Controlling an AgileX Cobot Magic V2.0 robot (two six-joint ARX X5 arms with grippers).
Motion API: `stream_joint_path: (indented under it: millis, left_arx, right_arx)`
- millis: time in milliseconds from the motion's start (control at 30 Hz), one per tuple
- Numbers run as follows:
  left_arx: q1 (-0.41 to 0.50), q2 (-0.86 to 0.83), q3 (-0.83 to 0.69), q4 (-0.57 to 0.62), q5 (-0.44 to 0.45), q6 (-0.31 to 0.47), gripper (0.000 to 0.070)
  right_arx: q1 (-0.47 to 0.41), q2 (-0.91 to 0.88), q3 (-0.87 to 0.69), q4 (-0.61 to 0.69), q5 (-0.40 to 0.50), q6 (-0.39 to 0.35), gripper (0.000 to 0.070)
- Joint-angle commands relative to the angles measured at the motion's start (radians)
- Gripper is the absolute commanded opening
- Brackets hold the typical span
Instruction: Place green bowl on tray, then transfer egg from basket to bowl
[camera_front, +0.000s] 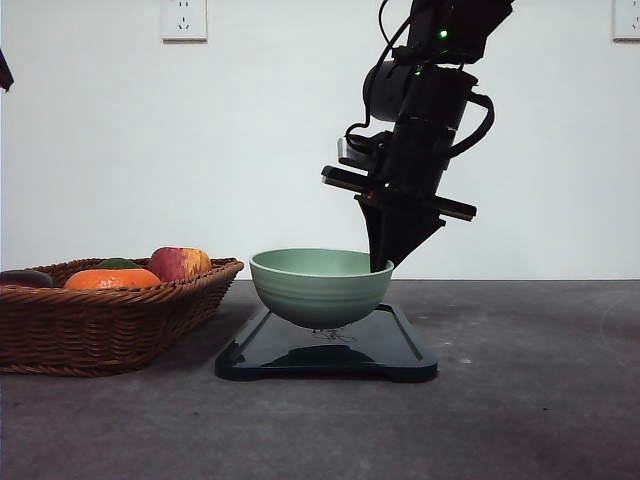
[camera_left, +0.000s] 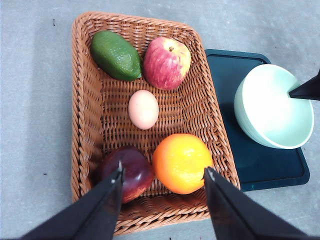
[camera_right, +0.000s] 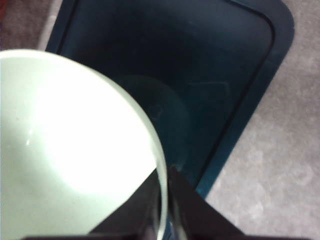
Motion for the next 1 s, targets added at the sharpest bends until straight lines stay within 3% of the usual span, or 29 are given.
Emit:
stream_joint_path:
  millis: [0, 300, 433, 500, 800, 967]
  left_arx:
    - [-0.002, 0.006, 0.024, 0.005, 0.005, -0.003, 0.031]
    - [-0.002, 0.006, 0.024, 0.0, 0.005, -0.003, 0.031]
    - [-0.002, 0.006, 0.024, 0.0, 0.005, -0.002, 0.031]
    - [-0.002, 0.006, 0.024, 0.0, 0.005, -0.002, 0.031]
    - [-0.002, 0.006, 0.024, 0.0, 0.004, 0.005, 0.0311]
    - [-0.002, 0.006, 0.024, 0.001, 0.004, 0.005, 0.0311]
  right_arx:
    - [0.005, 0.035, 0.024, 0.011, 0.002, 0.008, 0.0]
    - [0.006, 0.051, 0.024, 0.007, 0.018, 0.007, 0.0028]
    - [0.006, 0.05, 0.024, 0.002, 0.018, 0.011, 0.0191]
    - [0.006, 0.046, 0.024, -0.003, 0.018, 0.011, 0.0229]
    - [0.007, -0.065, 0.024, -0.011, 0.025, 0.011, 0.0231]
    - [0.03, -0.165, -0.012, 0.037, 0.104, 0.01, 0.0231]
